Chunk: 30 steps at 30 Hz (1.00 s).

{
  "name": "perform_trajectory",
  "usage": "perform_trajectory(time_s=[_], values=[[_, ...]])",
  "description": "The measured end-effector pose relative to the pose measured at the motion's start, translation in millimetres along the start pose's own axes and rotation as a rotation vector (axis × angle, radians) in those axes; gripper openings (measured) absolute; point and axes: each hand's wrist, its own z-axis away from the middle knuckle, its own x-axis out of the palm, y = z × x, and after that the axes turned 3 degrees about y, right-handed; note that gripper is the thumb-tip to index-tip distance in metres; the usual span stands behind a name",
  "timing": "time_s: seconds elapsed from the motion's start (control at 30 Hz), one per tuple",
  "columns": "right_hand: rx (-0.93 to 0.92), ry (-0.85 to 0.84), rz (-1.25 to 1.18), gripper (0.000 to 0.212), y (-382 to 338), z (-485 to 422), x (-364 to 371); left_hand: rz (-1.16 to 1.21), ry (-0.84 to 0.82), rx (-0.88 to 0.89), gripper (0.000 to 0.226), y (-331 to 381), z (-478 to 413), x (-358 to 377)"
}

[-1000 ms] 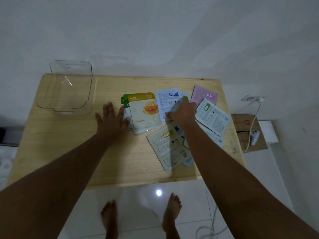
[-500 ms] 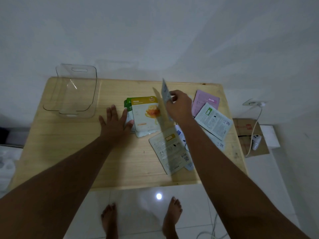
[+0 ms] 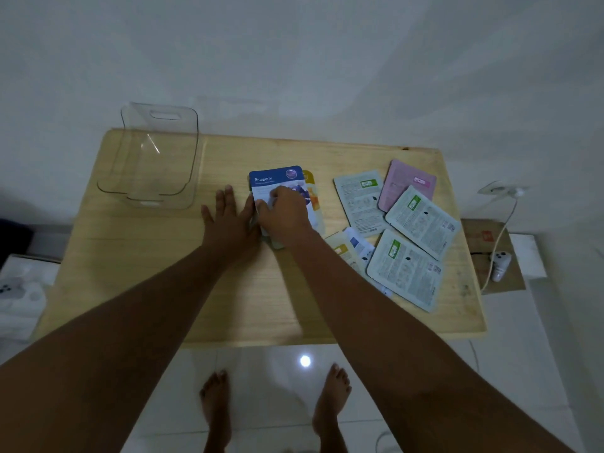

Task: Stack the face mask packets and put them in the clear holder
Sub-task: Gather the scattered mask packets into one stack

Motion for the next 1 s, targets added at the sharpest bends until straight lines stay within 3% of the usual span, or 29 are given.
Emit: perform_trajectory(time_s=[0.2, 0.4, 0.5, 0.57, 0.73, 0.83, 0.9, 1.0], values=[[-0.06, 0.09, -0.031, 0.018, 25, -3, -43, 0.022, 0.011, -0.003, 0.069, 0, 0, 1], [0.173, 0.226, 0.223, 0.044, 100, -23, -124, 0.063, 0.009, -0.021, 0.064, 3, 1, -4], [0.379, 0.141, 0.461, 0.046, 117, -30, -144, 0.021, 0.035, -0.023, 0.063, 3, -1, -3], [0.418, 0.047, 0.506, 0.046, 119, -28, -143, 0.01, 0.039, -0.032, 0.062, 4, -1, -2], [0.269, -0.041, 0.551, 0.046, 112, -21, -131, 0.005, 0.032, -0.055, 0.06, 5, -2, 1], [0.175, -0.005, 0.487, 0.045, 115, -27, -139, 0.011, 0.022, -0.053, 0.059, 4, -2, 1], [0.176, 0.038, 0.491, 0.054, 122, -33, -152, 0.022, 0.019, -0.051, 0.06, 4, -1, 1], [0.276, -0.045, 0.568, 0.071, 139, -42, -178, 0.044, 0.025, -0.043, 0.06, 3, -1, 1]])
